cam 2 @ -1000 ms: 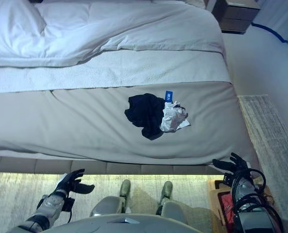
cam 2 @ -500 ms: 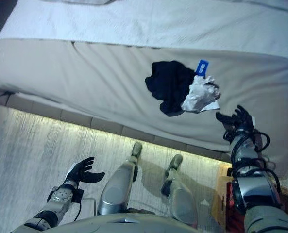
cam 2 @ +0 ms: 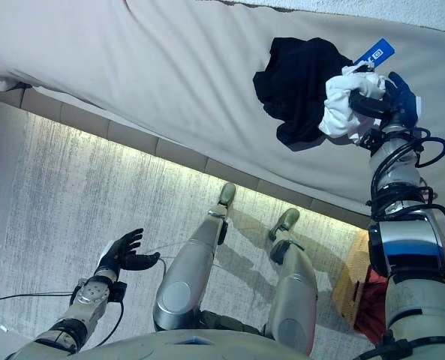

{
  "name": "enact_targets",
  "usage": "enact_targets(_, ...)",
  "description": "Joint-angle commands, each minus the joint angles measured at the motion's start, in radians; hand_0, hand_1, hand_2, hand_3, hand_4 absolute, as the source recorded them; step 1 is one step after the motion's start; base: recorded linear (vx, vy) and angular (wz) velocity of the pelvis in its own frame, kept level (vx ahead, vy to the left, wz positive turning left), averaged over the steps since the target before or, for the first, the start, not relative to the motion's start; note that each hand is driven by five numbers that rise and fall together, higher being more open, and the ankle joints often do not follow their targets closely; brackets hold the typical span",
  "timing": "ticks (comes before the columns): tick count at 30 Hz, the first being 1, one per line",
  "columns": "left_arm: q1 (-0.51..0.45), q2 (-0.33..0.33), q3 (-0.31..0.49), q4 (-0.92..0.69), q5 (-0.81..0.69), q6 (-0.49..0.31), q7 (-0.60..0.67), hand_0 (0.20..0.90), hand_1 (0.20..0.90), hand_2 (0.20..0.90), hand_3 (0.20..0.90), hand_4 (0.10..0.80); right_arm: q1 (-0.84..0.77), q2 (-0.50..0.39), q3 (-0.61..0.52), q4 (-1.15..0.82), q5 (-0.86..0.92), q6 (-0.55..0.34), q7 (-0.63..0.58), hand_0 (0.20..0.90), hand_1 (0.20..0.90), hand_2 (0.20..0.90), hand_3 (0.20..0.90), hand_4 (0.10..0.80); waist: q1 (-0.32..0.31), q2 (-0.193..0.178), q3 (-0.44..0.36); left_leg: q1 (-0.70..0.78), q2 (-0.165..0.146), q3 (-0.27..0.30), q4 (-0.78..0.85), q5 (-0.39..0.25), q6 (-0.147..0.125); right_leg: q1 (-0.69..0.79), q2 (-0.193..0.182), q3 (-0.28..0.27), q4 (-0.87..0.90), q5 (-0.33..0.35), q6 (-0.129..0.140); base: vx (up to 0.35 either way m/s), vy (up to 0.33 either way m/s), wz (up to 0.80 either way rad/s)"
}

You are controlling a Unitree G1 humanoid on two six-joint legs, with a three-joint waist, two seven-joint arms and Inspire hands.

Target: Pick up the clothes from the bed and place them into the basket

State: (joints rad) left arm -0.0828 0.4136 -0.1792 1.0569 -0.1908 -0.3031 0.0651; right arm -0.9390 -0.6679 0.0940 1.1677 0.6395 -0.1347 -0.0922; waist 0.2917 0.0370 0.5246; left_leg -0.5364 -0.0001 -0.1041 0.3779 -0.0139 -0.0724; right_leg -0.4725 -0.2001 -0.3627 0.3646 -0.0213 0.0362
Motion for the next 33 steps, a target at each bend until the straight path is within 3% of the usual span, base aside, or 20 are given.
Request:
enact_targets(1,0.088,0.046,-0.006,0.044,-0.032,-0.032,-0.01,0.9,0.9,0.9,0.9,0.8,0.012,-0.05,0.069,-0.024,0.024,0.003,0.051,0.448,0.448,0.448,0.373,0.273,0.004,0.051,-0.096,-0.054,0.047,0.064,-0.084,0.069,0.007,-0.066,0.047,0.034,0.095,-0.075,-0.004,-0.006,-0.002,-0.03)
enact_targets(2,0.087,0.046,-0.006,0.042,-0.034,-0.031,-0.009,0.9,0.9,0.9,0.9,0.8,0.012,-0.048,0.07,-0.023,0.029,0.0,0.05,0.3,0.3,0.3,0.2,0.1,0.004,0.052,-0.095,-0.052,0.048,0.063,-0.086,0.07,0.007,-0.063,0.047,0.032,0.092,-0.074,-0.003,0.0,0.0,0.0)
enact_targets(9,0.087,0.048,-0.012,0.025,-0.038,-0.016,-0.016,0.9,0.9,0.9,0.9,0.8,0.014,-0.017,0.035,-0.041,0.089,-0.041,0.028,0.3,0.3,0.3,0.2,0.1,0.005,0.053,-0.1,-0.002,0.056,0.062,-0.128,0.077,-0.01,0.011,0.067,0.019,0.023,-0.068,0.0,0.0,0.0,0.0)
enact_targets(14,0.096,0.049,-0.015,0.029,-0.025,-0.03,-0.008,0.9,0.9,0.9,0.9,0.8,0.039,-0.021,-0.016,-0.053,0.16,-0.078,-0.011,0.3,0.3,0.3,0.2,0.1,0.004,0.033,-0.122,0.058,0.067,0.064,-0.173,0.075,-0.022,0.092,0.087,0.019,-0.049,-0.06,0.005,-0.02,-0.033,-0.07)
enact_targets(15,0.097,0.047,-0.018,0.032,-0.023,-0.038,-0.005,0.9,0.9,0.9,0.9,0.8,0.038,-0.025,-0.031,-0.051,0.191,-0.084,-0.014,0.3,0.3,0.3,0.2,0.1,0.005,0.034,-0.122,0.062,0.069,0.073,-0.187,0.104,-0.018,0.104,0.088,0.004,-0.075,-0.029,-0.002,-0.098,0.008,-0.04)
enact_targets(21,0.116,0.028,-0.028,0.041,-0.02,-0.067,0.014,0.9,0.9,0.9,0.9,0.8,0.067,-0.031,-0.104,-0.083,0.324,-0.137,0.027,0.3,0.3,0.3,0.2,0.1,-0.003,0.019,-0.162,0.15,0.079,0.092,-0.273,0.113,-0.03,0.2,0.097,0.015,-0.17,-0.017,0.013,-0.04,0.023,-0.04)
enact_targets(26,0.157,-0.013,-0.018,0.072,0.035,-0.097,0.037,0.9,0.9,0.9,0.9,0.8,0.252,0.037,-0.215,-0.237,0.462,-0.153,0.135,0.3,0.3,0.3,0.2,0.1,-0.026,-0.013,-0.247,0.293,0.084,0.125,-0.376,0.113,-0.038,0.354,0.107,0.026,-0.273,-0.022,0.03,0.03,0.046,-0.02)
enact_targets(33,0.182,-0.066,-0.012,0.086,0.068,-0.095,0.045,0.9,0.9,0.9,0.9,0.8,0.469,0.147,-0.269,-0.444,0.537,-0.21,0.185,0.3,0.3,0.3,0.2,0.1,-0.084,-0.042,-0.354,0.407,0.084,0.152,-0.45,0.115,-0.033,0.454,0.116,0.058,-0.374,0.016,0.043,0.048,0.042,-0.07)
